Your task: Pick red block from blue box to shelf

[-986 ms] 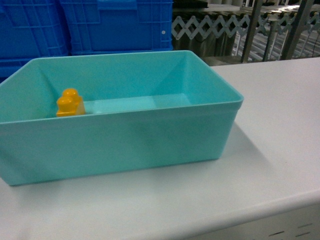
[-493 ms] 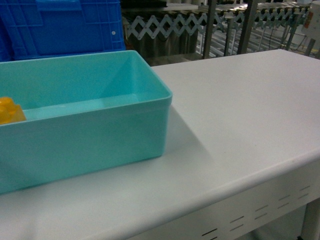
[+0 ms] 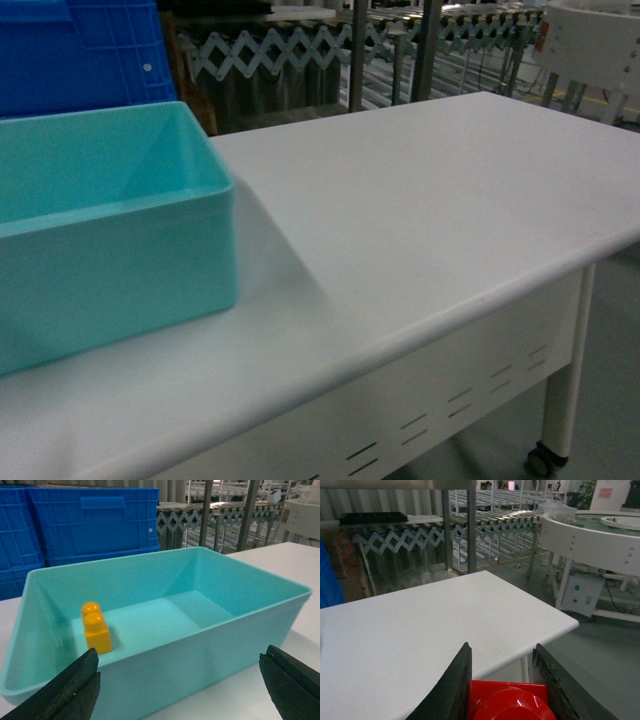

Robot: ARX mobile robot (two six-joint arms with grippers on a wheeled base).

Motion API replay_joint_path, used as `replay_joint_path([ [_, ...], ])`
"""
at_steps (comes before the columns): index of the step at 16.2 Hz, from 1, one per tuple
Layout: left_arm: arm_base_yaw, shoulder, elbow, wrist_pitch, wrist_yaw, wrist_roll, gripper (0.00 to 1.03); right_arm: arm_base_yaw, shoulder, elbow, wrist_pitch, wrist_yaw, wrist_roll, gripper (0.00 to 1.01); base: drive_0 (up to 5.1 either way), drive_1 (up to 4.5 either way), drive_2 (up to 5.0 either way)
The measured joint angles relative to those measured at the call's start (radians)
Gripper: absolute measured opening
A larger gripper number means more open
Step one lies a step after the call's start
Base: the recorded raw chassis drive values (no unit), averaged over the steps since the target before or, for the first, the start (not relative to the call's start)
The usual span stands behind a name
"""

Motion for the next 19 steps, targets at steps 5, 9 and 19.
replay_joint_path([
  [5,0.000,0.000,0.000,0.002,0.005,0.000,0.98,0.002,-0.006,0.000,-0.004,0.003,0.000,0.29,0.7,-4.61,-0.9],
  [9,0.000,0.000,0.000,0.003,0.003,0.000,0.98,-0.003,-0.008,0.000,-0.001,0.004,0.000,0.29,-1.4,-1.38,-1.4],
  [19,0.000,0.000,0.000,0.002,0.003,0.000,0.98,-0.004,-0.005,0.000,0.000,0.004,-0.003,0.29,-1.4,-1.39,-1.4],
])
